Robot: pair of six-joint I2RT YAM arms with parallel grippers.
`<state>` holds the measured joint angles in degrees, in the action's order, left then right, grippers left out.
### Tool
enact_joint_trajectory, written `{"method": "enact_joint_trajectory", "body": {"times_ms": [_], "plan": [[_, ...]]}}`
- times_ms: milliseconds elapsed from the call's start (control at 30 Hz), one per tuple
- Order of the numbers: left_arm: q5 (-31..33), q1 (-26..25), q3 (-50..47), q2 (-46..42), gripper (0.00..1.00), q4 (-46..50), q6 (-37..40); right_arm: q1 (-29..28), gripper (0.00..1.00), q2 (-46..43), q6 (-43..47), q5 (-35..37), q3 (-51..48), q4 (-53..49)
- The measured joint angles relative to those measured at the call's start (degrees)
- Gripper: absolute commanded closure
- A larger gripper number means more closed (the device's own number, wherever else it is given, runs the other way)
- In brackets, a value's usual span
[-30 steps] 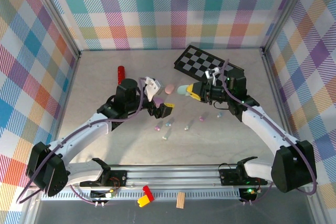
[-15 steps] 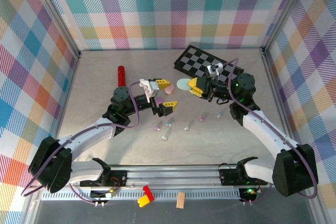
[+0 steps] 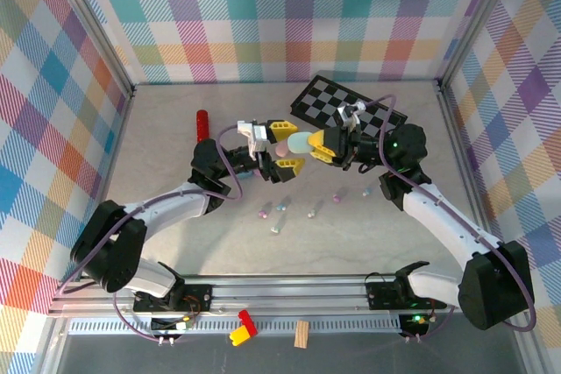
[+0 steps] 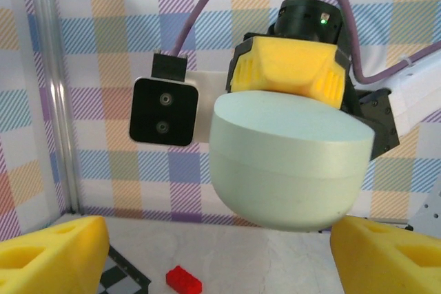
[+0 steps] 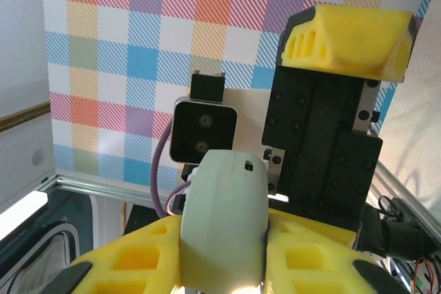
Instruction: Insert the wireless bluetooth earbuds into the charging case
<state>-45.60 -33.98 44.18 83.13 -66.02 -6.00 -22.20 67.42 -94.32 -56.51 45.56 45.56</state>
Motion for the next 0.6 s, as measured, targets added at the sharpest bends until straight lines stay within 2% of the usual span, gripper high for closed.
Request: {"method": "enact_joint_trajectory", "body": {"times_ms": [233,600], "plan": [[-1.57,-0.02,0.11,1.55,0.24,-4.74,-1.97,0.0,0.85,0.02,-0.2,0.02,0.42,-0.11],[-1.99,-0.11,1.4,1.55,0.35,-4.9,-3.52,0.0,0.87,0.42,0.44,0.02,0.74,-1.46]]}}
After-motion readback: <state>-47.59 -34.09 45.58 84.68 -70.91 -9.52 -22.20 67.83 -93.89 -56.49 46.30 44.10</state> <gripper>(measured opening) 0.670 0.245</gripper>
